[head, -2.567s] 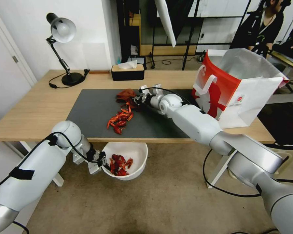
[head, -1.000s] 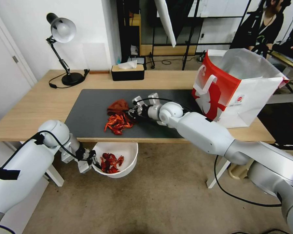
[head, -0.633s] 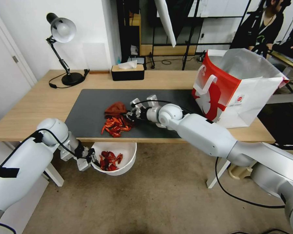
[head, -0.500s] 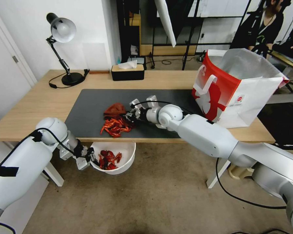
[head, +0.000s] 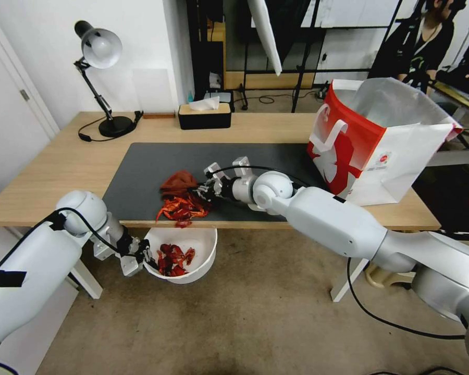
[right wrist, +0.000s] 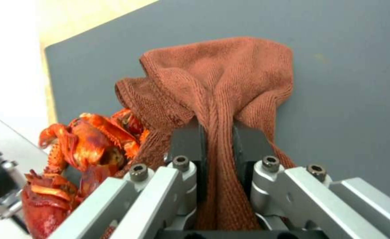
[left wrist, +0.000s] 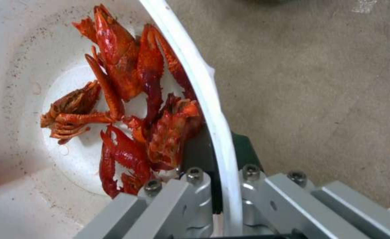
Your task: Sweep shrimp from table into container with towel, then put container into takeout bag.
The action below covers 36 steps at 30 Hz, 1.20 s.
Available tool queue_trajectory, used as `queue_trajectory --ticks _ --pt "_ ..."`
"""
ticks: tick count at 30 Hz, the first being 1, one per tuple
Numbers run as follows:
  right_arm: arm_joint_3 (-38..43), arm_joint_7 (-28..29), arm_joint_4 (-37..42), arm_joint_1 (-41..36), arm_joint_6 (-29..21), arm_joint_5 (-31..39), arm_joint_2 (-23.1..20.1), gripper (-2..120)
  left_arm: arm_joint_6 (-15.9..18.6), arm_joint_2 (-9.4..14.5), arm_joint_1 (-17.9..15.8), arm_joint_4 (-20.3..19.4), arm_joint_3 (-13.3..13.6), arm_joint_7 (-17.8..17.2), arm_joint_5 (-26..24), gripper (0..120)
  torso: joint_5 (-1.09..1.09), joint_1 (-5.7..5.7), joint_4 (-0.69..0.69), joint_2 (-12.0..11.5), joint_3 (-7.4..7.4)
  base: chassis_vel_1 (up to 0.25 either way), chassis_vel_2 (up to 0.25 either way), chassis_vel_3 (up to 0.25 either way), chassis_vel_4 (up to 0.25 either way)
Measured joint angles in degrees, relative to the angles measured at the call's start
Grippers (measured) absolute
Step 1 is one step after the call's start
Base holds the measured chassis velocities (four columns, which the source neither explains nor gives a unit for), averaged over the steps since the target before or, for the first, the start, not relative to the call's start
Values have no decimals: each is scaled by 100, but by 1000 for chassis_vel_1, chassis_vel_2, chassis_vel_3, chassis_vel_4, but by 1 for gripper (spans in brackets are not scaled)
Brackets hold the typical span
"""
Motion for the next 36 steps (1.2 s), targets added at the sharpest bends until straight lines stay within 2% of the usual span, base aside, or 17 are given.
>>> queue_trajectory --ticks 14,36 --pt "-195 204 757 -72 -104 201 -282 9 1 39 22 -31 -32 1 -13 0 1 0 0 0 0 0 0 0 0" --pt "-462 254 1637 -153 -139 375 -562 9 1 -34 22 16 -42 2 -8 0 0 0 0 0 0 0 0 0 0"
